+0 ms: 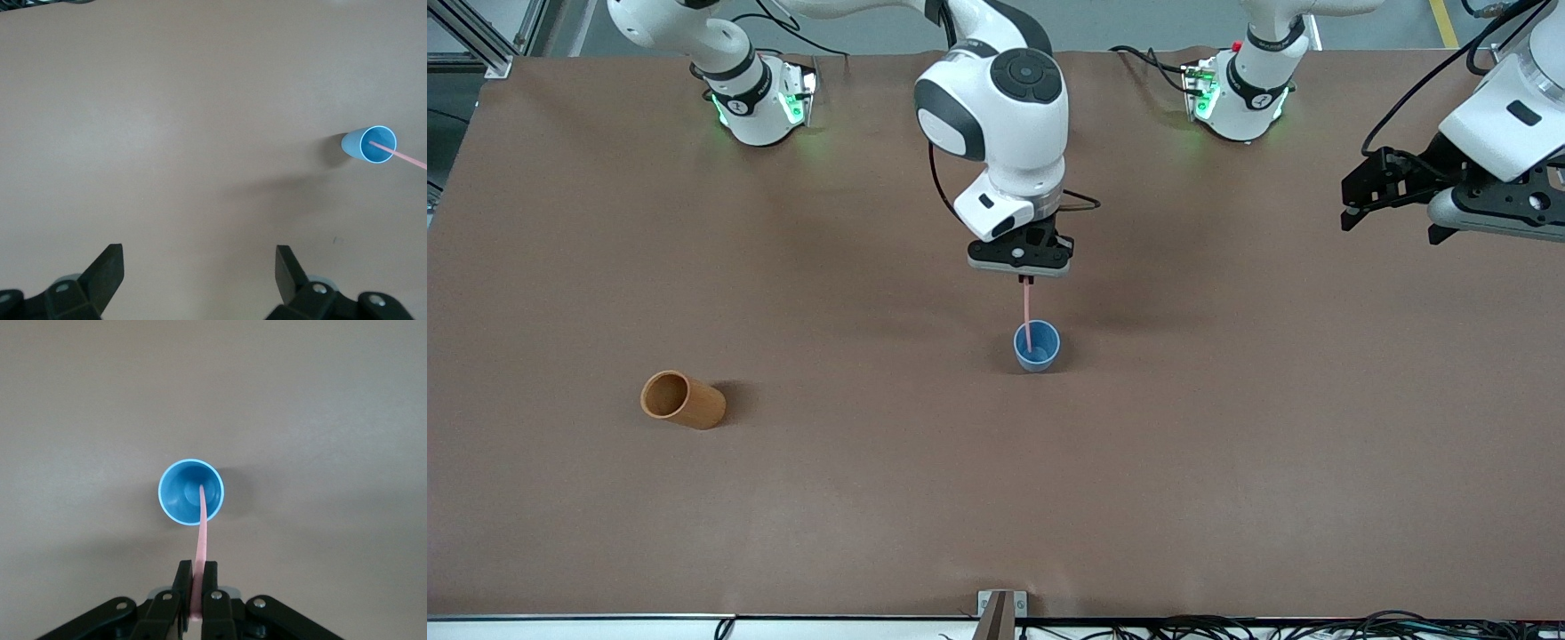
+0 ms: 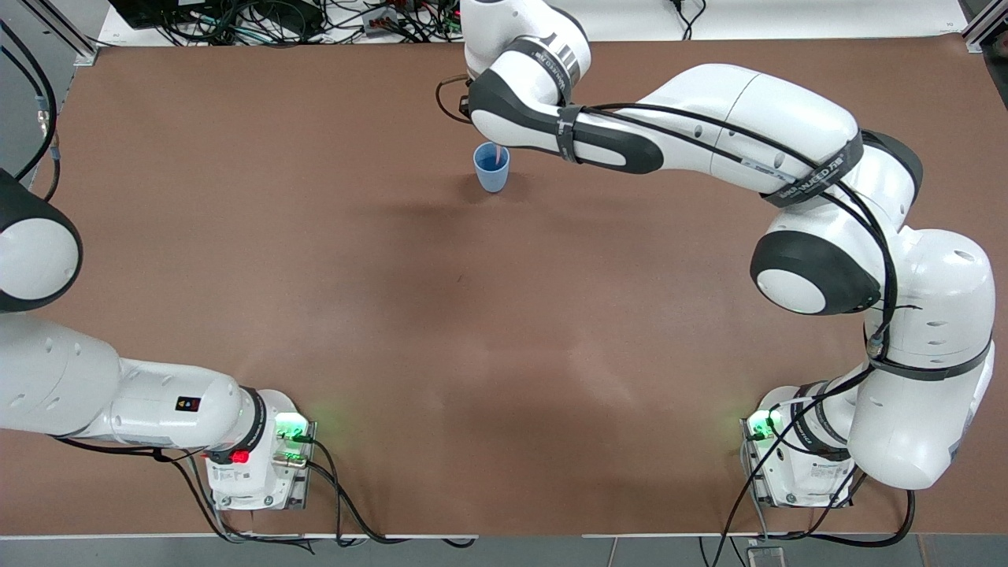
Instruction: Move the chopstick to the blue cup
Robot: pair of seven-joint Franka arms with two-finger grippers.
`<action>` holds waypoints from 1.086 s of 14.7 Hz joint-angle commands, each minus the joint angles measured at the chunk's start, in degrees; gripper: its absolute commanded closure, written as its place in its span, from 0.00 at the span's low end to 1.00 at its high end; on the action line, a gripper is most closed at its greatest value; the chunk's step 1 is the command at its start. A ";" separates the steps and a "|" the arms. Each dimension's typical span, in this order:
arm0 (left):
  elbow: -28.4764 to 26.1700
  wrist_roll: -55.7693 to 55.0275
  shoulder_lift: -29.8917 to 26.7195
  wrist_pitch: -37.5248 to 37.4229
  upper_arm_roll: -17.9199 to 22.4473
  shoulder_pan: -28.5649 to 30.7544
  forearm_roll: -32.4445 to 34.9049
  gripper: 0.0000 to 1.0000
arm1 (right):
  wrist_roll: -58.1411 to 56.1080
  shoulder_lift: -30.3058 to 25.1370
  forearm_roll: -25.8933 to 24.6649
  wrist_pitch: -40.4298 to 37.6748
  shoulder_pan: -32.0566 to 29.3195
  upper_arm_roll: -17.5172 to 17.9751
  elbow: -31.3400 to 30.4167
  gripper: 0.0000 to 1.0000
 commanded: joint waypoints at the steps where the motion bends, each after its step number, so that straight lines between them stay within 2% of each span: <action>1: -0.60 0.17 -0.52 -0.55 0.13 0.08 -0.69 0.00 | -0.35 0.17 -2.35 1.80 0.68 -0.45 -0.50 0.80; 2: -0.60 0.17 -0.44 -0.55 0.13 0.17 -0.69 0.00 | -0.53 0.17 -2.44 2.24 0.59 -0.36 -0.50 0.75; 5: -0.60 -0.10 -0.17 -0.55 0.13 0.17 -0.69 0.00 | -2.63 -0.79 -2.53 1.64 -0.54 -0.53 0.02 0.49; 6: -0.60 -0.18 -0.17 -0.55 0.13 0.26 -0.78 0.00 | -2.81 -1.67 -2.44 1.54 -1.25 -0.62 0.11 0.36; 8: -0.60 -0.18 -0.17 -0.55 0.13 0.26 -0.96 0.00 | -2.90 -5.79 -2.35 1.11 -3.96 -0.80 -0.41 0.00; 13: -0.33 -0.01 0.18 -0.55 0.13 0.43 -1.04 0.00 | -15.27 -16.15 -1.82 -14.52 -14.15 -0.62 -2.25 0.00; 16: -0.16 -0.10 0.53 -0.55 0.13 0.35 -0.96 0.00 | -21.34 -24.93 -1.74 -15.42 -20.92 -0.62 -10.93 0.00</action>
